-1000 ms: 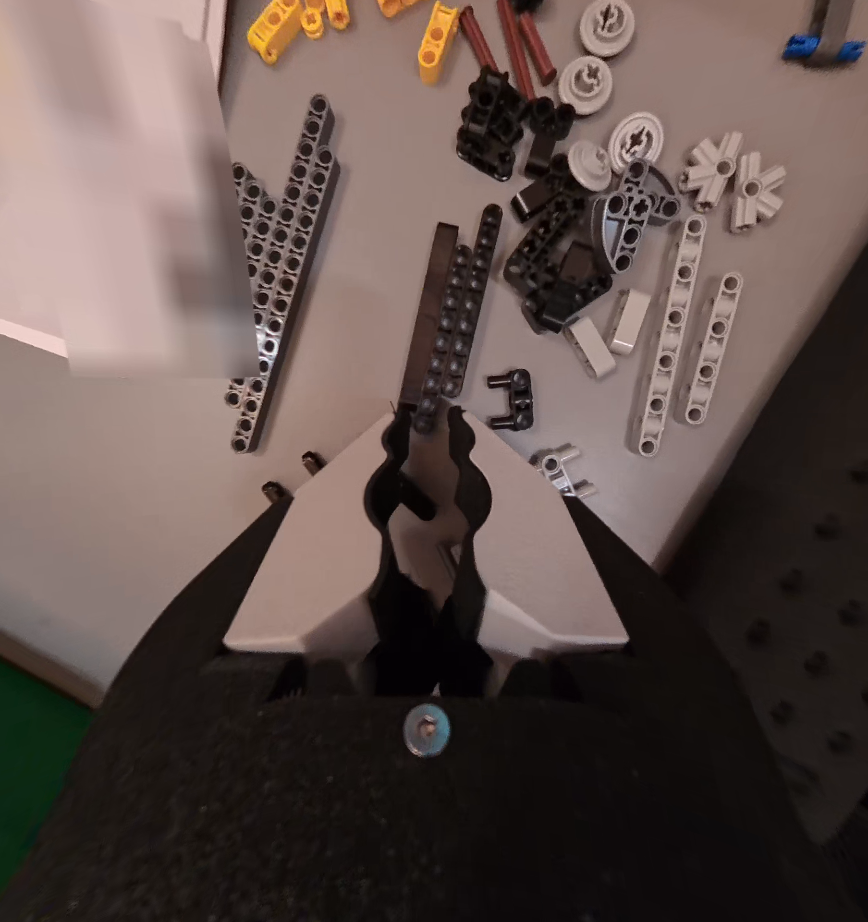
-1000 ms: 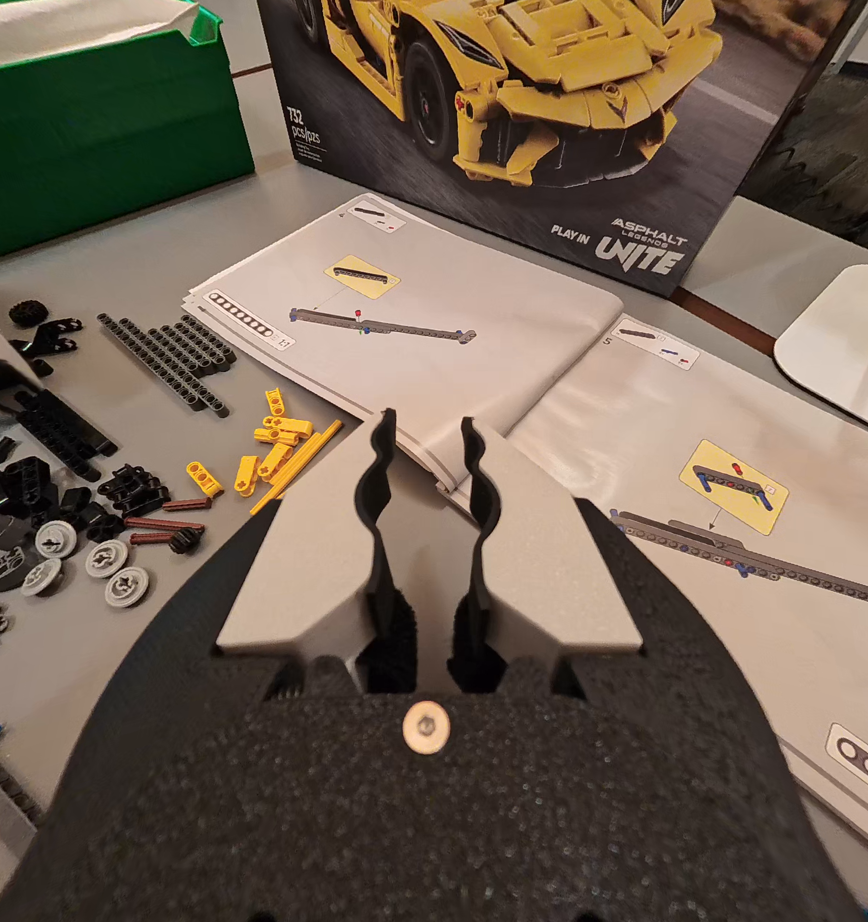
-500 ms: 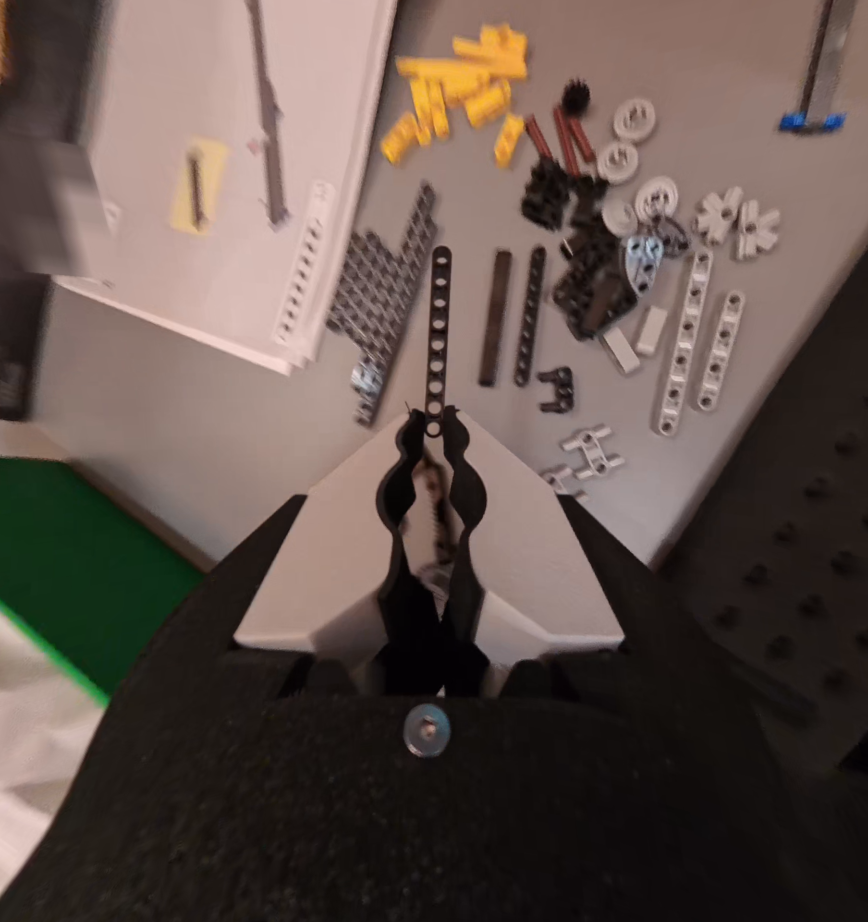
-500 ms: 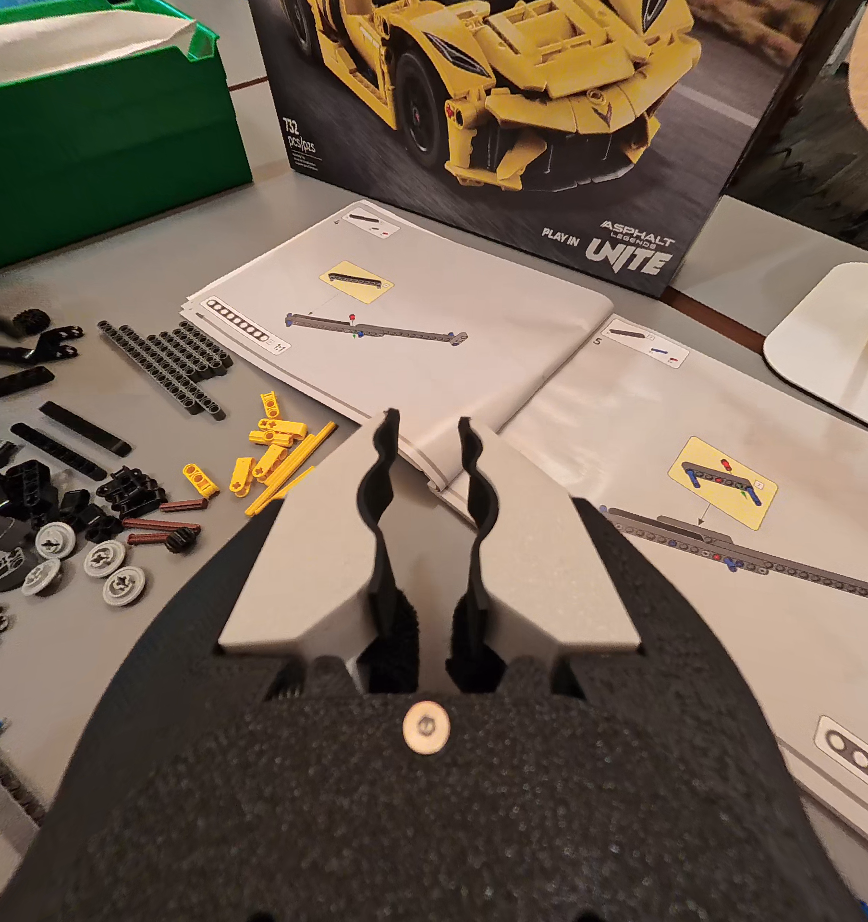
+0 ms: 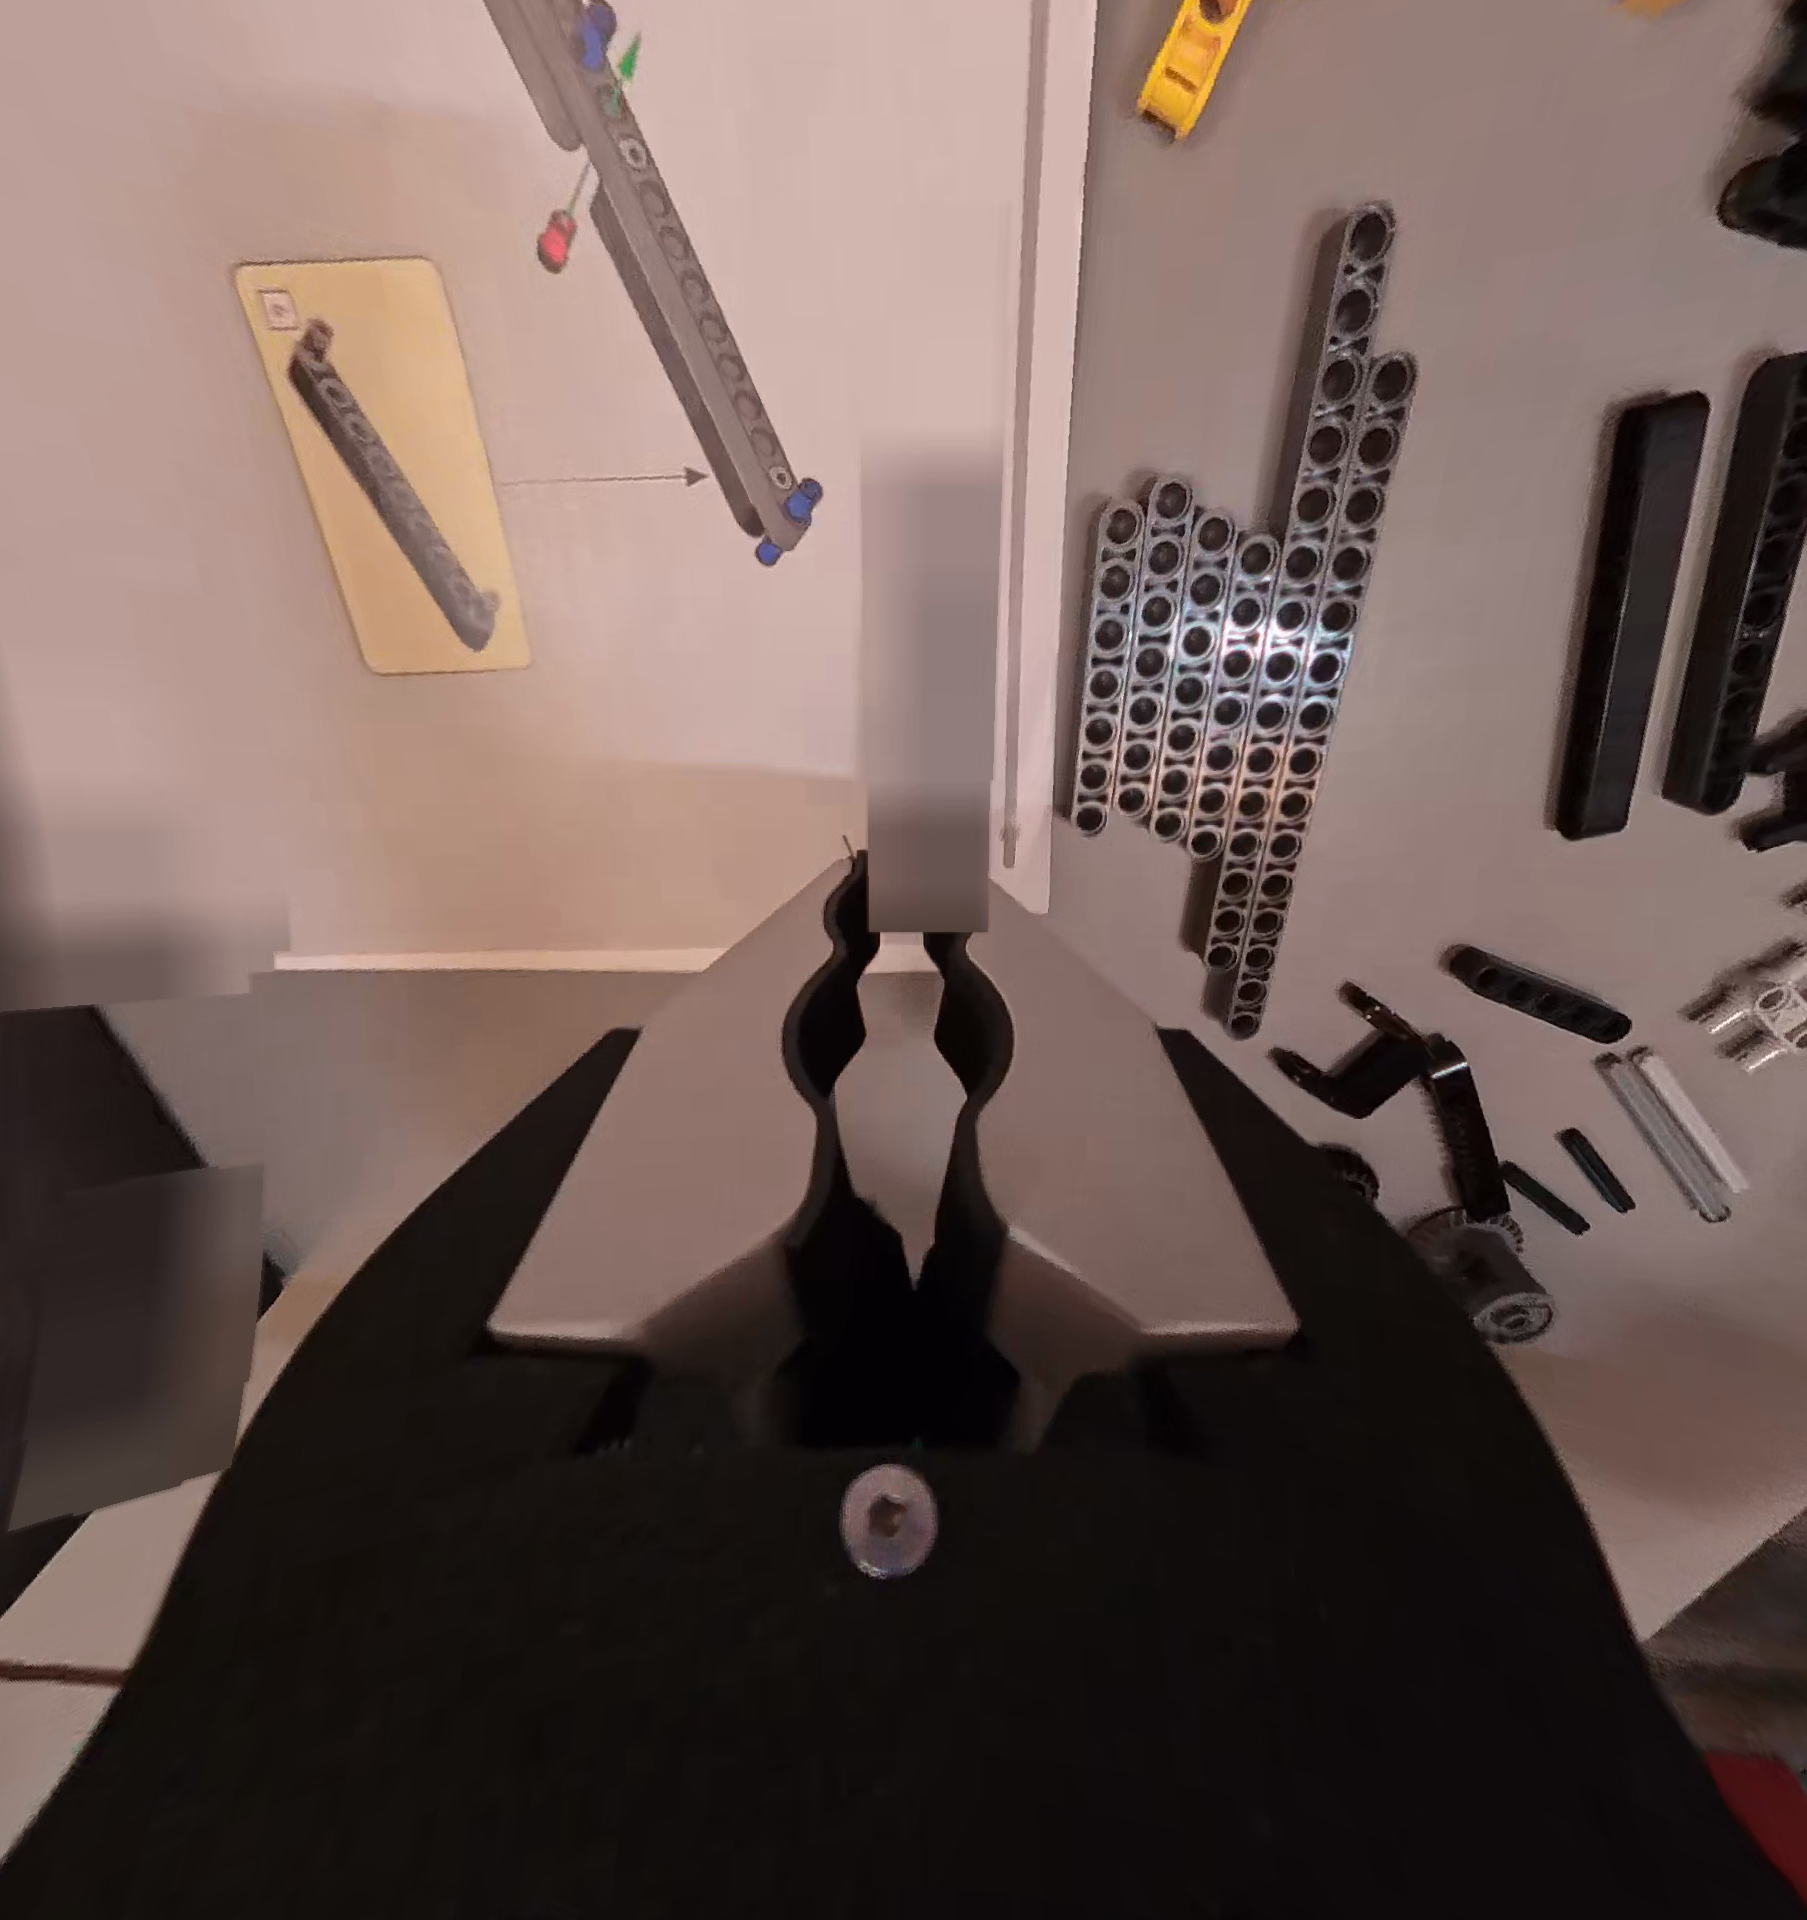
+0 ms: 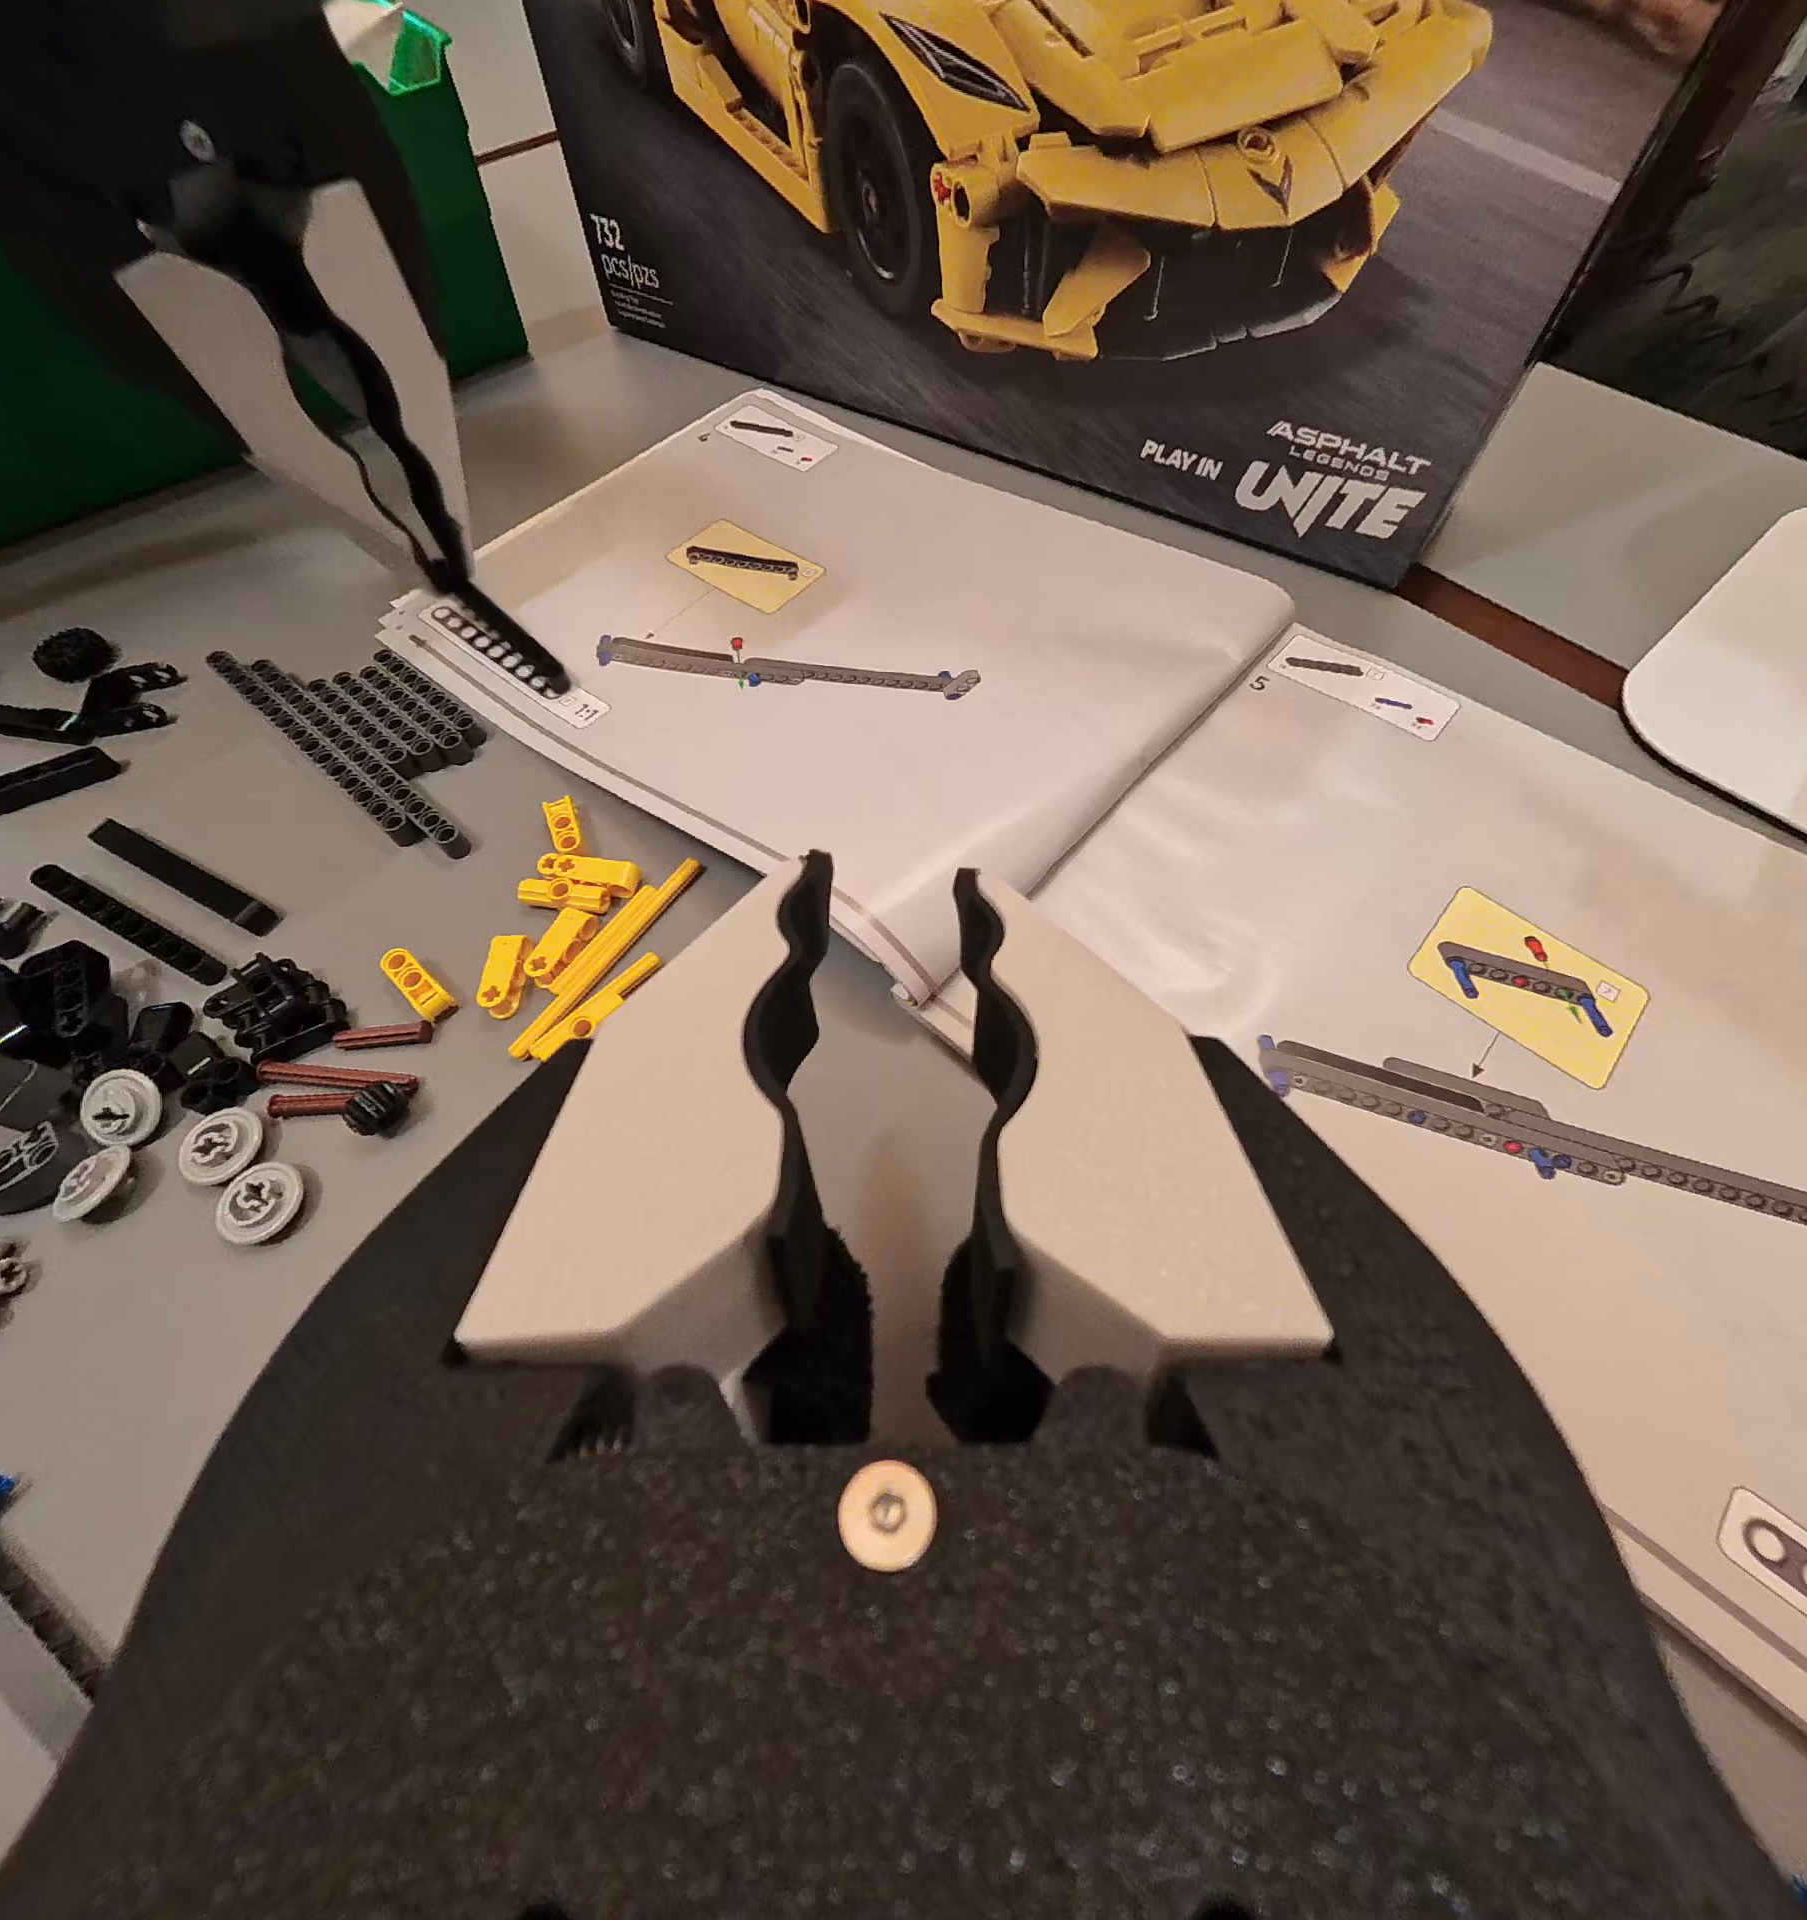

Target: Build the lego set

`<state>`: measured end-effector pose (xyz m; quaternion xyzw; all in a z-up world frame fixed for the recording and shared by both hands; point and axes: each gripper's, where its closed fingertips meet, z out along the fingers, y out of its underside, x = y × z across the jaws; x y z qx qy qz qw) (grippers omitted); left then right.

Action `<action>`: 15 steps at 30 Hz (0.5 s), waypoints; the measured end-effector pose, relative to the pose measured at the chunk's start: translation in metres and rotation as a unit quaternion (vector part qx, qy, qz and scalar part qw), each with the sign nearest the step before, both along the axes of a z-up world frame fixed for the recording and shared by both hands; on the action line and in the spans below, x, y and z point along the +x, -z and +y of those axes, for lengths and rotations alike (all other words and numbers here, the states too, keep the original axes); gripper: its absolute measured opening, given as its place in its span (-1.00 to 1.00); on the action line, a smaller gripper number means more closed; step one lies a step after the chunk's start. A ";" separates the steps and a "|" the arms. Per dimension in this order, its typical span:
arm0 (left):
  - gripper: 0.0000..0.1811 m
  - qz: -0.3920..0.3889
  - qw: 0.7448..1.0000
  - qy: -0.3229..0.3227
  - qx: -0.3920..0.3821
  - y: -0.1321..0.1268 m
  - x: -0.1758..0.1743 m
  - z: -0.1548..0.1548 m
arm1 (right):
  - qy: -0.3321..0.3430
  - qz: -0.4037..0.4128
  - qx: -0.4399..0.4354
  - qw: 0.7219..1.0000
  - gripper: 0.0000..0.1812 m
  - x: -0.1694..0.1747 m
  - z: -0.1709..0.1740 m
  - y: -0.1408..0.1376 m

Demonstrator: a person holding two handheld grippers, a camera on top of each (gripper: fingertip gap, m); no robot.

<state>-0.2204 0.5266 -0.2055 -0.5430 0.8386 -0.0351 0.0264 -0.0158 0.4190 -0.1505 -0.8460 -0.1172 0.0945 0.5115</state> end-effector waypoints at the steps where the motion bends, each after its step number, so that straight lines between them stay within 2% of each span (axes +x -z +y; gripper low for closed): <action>1: -0.94 0.003 1.000 -0.001 -0.007 0.004 0.000 -0.002 | 0.000 0.000 0.000 1.000 -0.74 0.001 0.000 0.000; 6: -0.88 -0.005 1.000 -0.015 -0.006 0.008 0.002 -0.001 | 0.000 -0.001 -0.004 1.000 -0.74 0.002 -0.001 0.001; 9: -0.91 -0.003 1.000 -0.018 -0.005 -0.003 -0.001 0.001 | 0.000 -0.003 -0.006 1.000 -0.73 0.002 -0.001 0.002; 12: -0.82 -0.023 0.999 -0.027 -0.022 -0.013 0.010 -0.001 | -0.002 -0.005 -0.006 1.000 -0.74 0.001 0.000 0.003; 15: -0.82 -0.024 0.999 -0.004 -0.022 -0.007 0.019 -0.008 | -0.004 -0.007 -0.010 1.000 -0.74 -0.001 0.000 0.005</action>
